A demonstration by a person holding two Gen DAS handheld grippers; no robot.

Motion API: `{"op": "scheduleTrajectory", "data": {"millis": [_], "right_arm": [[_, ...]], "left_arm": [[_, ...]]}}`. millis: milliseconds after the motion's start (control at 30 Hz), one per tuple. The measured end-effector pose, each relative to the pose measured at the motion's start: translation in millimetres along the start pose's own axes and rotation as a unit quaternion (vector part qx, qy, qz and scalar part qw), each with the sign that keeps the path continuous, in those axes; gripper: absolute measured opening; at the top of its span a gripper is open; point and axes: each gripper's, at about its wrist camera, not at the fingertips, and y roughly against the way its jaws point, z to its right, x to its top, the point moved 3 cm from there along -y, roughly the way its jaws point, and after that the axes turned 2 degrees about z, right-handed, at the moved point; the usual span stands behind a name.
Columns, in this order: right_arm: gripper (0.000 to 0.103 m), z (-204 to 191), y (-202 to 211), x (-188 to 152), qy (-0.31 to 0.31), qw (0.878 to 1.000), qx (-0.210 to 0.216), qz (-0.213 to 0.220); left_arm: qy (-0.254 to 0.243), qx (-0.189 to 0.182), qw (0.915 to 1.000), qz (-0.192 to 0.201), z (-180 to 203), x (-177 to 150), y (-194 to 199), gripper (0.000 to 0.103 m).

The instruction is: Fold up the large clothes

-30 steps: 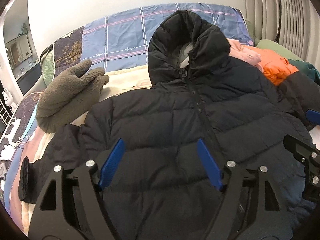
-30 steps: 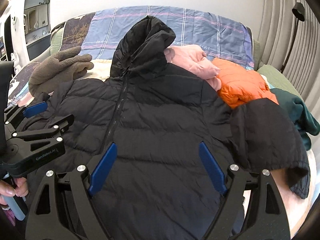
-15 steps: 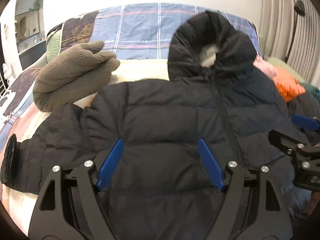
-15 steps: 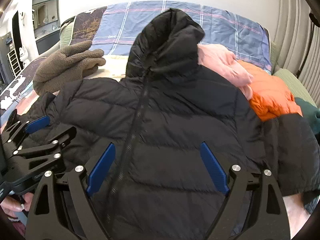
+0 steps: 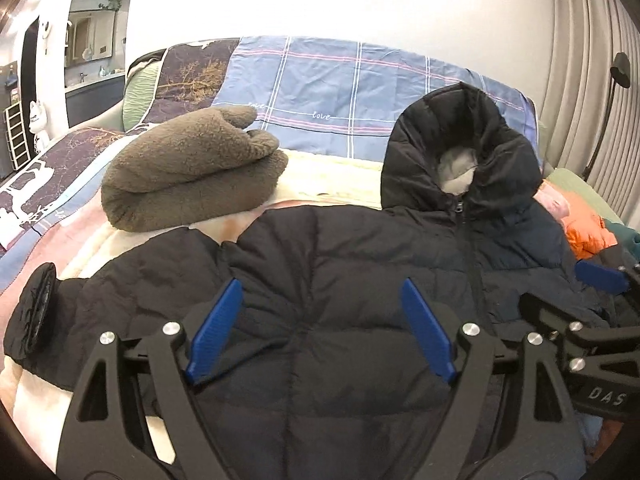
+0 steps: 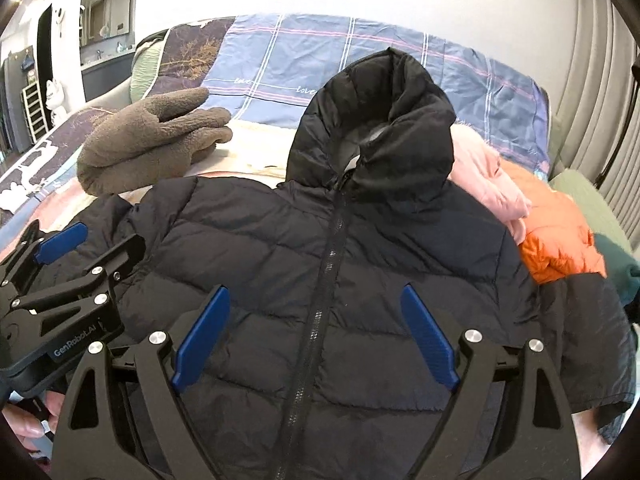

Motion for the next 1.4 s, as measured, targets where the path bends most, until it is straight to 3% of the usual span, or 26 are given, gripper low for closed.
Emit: {"op": "scheduleTrajectory", "data": {"millis": [200, 300, 333, 467, 500, 667, 700, 733, 767, 833, 933, 1033, 1167, 1233, 1300, 1400], "right_arm": [[0.088, 16.5, -9.4, 27.7, 0.025, 0.999, -0.034, 0.020], [0.088, 49.7, -24.9, 67.4, 0.025, 0.993, -0.105, 0.048], [0.088, 61.5, -33.3, 82.8, 0.021, 0.993, -0.110, 0.048], [0.090, 98.7, -81.4, 138.1, 0.009, 0.995, -0.102, 0.016], [0.094, 105.9, -94.9, 147.4, 0.005, 0.994, -0.111, 0.008], [0.094, 126.3, -155.0, 180.1, -0.019, 0.991, -0.130, -0.007], [0.080, 126.1, -158.8, 182.3, -0.019, 0.991, -0.132, -0.002], [0.060, 125.7, -160.9, 183.9, -0.019, 0.991, -0.132, 0.004], [0.012, 128.2, -161.9, 184.2, -0.030, 0.992, -0.120, 0.006], [0.007, 133.3, -148.7, 181.0, -0.065, 0.995, -0.071, 0.033], [0.006, 130.5, -102.0, 167.1, -0.053, 0.994, 0.016, 0.095], [0.007, 125.3, -35.3, 125.7, -0.035, 0.986, 0.092, 0.138], [0.009, 109.9, 31.9, 46.2, 0.035, 0.980, 0.117, 0.159], [0.019, 107.1, 52.7, -3.2, 0.057, 0.981, 0.112, 0.146], [0.042, 111.5, 62.1, -47.9, 0.047, 0.986, 0.123, 0.104], [0.045, 128.0, 70.2, -88.8, 0.007, 0.992, 0.108, 0.058]], "left_arm": [[0.038, -0.007, 0.9992, -0.015, -20.6, 1.0, -10.2, 0.082], [0.048, -0.008, 0.9987, -0.015, -27.2, 1.8, -12.6, 0.079], [0.047, -0.008, 0.9988, -0.014, -26.5, 1.3, -13.8, 0.079], [0.042, -0.008, 0.9990, -0.010, -26.5, 0.5, -16.9, 0.079], [0.040, -0.008, 0.9991, -0.011, -25.8, 0.2, -17.8, 0.079], [0.024, -0.007, 0.9996, -0.015, -20.9, -3.3, -23.4, 0.079], [0.022, -0.007, 0.9996, -0.015, -20.1, -4.0, -24.1, 0.079], [0.018, -0.008, 0.9997, -0.016, -18.9, -4.8, -25.5, 0.079], [0.016, -0.008, 0.9997, -0.017, -18.0, -5.4, -26.1, 0.079], [0.011, -0.010, 0.9997, -0.017, -16.6, -6.4, -26.7, 0.077], [0.014, -0.014, 0.9998, -0.009, -16.9, -4.2, -23.2, 0.074], [0.033, -0.010, 0.9992, 0.019, -26.3, 3.1, -12.6, 0.074], [0.076, 0.000, 0.9948, 0.067, -50.6, 17.9, 8.7, 0.074], [0.096, 0.004, 0.9920, 0.082, -62.0, 23.3, 19.7, 0.074], [0.111, 0.009, 0.9890, 0.096, -70.1, 28.0, 32.1, 0.074], [0.111, 0.000, 0.9879, 0.108, -67.5, 32.9, 48.6, 0.074]]}}
